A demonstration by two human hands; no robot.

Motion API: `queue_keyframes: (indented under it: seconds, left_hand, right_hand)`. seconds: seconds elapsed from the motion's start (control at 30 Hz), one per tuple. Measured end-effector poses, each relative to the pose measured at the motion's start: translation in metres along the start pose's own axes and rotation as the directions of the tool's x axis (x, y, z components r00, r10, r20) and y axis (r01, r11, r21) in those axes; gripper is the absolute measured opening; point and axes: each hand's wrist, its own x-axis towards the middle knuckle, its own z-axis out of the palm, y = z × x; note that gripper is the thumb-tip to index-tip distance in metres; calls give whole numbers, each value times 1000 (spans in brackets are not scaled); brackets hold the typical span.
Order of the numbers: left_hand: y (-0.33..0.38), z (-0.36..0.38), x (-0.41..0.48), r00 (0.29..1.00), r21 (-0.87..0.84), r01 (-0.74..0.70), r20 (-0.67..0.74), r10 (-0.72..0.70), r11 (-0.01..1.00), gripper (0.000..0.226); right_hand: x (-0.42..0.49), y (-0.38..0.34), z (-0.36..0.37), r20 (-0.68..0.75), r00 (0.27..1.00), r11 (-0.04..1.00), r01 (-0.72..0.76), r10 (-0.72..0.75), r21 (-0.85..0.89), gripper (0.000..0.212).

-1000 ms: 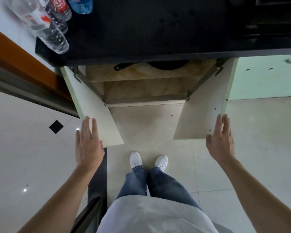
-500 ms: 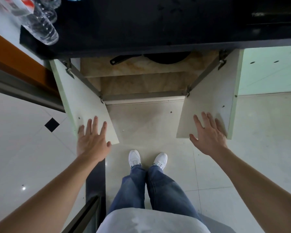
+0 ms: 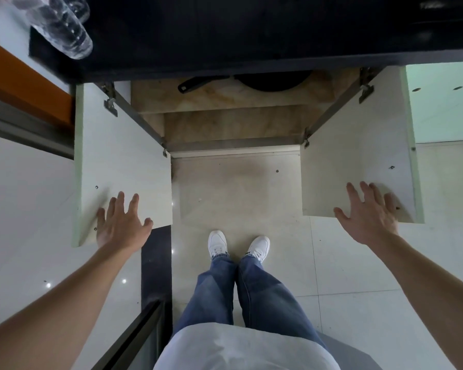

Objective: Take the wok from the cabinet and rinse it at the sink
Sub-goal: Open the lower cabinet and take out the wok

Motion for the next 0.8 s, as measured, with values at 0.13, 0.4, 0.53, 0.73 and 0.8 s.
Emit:
queue_keyframes:
  seconds: [0.13,0.4,0.53,0.73,0.8]
  left_hand:
    - [22,-8,2,998,-2,-57,-12,57,998,71]
    - [86,-39,15,959,-96,-244,-171,225,965,64]
    - [107,-45,36,910,-95,-335,-290,296,937,59]
    - [121,-48,107,850,-50,-416,-376,369,908,58]
    - [122,-49,140,820,-14,-439,-416,394,899,60]
  right_hand:
    - [3,-9,0,7,1000,1000,18,-18,13,75]
    - [16,-51,-9,-77,993,980,99,-87,174,69]
    - [31,-86,-17,-239,961,948,202,-143,246,64]
    - [67,-153,-25,-334,914,914,320,-229,249,64]
    - [84,-176,-24,-354,905,904,338,-236,262,64]
